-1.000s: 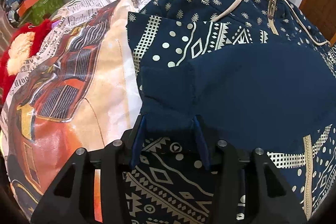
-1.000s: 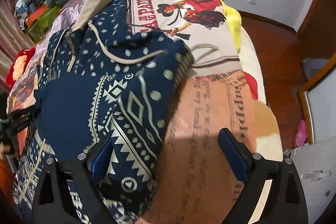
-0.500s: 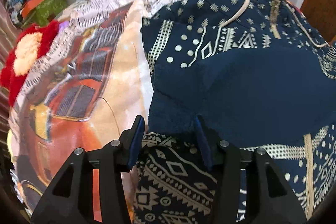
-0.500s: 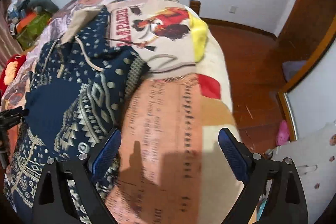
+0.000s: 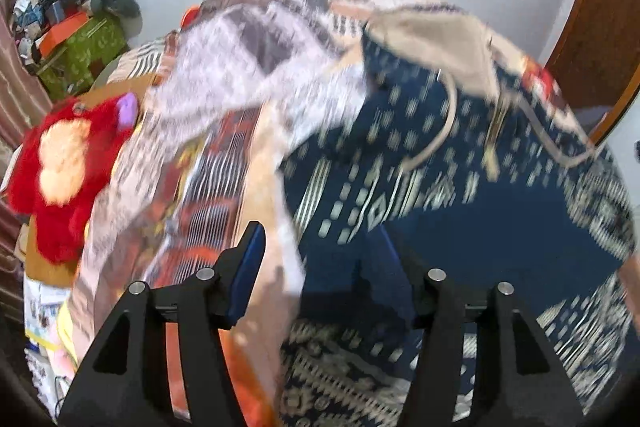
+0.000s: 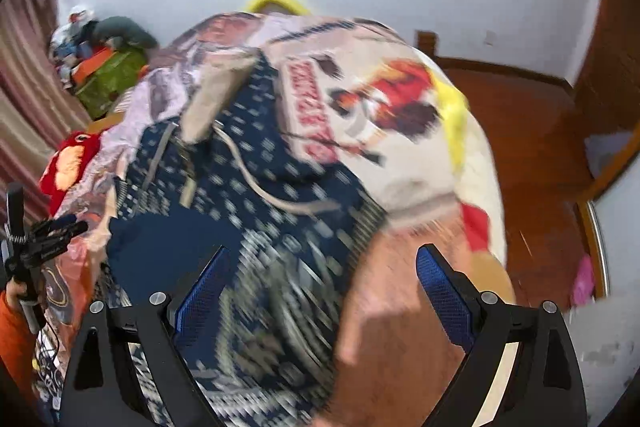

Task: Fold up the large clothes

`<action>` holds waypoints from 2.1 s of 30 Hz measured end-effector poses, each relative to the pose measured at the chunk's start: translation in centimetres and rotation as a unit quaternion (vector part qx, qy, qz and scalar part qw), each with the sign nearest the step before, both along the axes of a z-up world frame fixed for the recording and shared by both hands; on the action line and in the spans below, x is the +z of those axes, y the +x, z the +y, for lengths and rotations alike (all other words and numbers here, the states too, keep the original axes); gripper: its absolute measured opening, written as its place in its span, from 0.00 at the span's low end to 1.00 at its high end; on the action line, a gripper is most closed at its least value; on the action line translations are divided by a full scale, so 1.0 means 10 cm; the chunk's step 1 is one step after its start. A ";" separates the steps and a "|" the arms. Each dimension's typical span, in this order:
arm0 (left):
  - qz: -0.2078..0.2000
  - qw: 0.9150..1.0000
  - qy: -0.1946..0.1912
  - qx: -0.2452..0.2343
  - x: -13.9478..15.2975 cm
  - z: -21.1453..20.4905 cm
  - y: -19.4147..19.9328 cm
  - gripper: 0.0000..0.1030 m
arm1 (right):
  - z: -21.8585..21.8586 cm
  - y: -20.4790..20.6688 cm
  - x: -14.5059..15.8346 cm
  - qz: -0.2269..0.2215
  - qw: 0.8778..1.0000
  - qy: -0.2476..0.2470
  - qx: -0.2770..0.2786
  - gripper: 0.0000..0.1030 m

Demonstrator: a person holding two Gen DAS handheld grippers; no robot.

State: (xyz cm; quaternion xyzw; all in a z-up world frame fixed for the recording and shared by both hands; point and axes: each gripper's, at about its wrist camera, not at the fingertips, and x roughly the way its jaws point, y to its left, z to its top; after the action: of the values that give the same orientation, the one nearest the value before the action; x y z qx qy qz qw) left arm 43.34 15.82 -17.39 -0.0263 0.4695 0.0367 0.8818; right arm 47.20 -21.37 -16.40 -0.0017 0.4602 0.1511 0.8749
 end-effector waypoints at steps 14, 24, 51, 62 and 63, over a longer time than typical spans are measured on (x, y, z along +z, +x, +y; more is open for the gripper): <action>-0.003 0.996 -0.084 0.016 -0.07 -0.13 1.35 0.69 | 0.97 1.43 -0.42 0.042 0.999 0.028 0.017 0.90; 0.042 0.978 -0.200 0.041 -0.57 -0.13 1.94 0.40 | 1.05 2.10 -0.99 0.107 0.986 0.121 -0.041 0.56; 0.084 0.984 -0.081 -0.136 -0.36 -0.80 -0.21 0.06 | 0.93 -0.21 -0.68 0.093 0.986 0.065 0.124 0.07; 0.010 0.992 -0.027 -0.122 0.17 -0.64 -0.36 0.52 | 0.76 -0.32 -0.20 0.065 0.990 0.056 0.111 0.61; -0.002 0.993 -0.025 -0.117 0.24 -0.63 -0.32 0.54 | 0.76 -0.33 -0.12 0.042 0.991 0.057 0.110 0.68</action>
State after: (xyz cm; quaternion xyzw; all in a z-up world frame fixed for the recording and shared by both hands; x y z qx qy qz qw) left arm 40.14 9.55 -15.02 0.0064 0.4681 -0.0792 0.8801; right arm 43.94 -13.74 -17.57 0.0041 0.4846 0.2722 0.8313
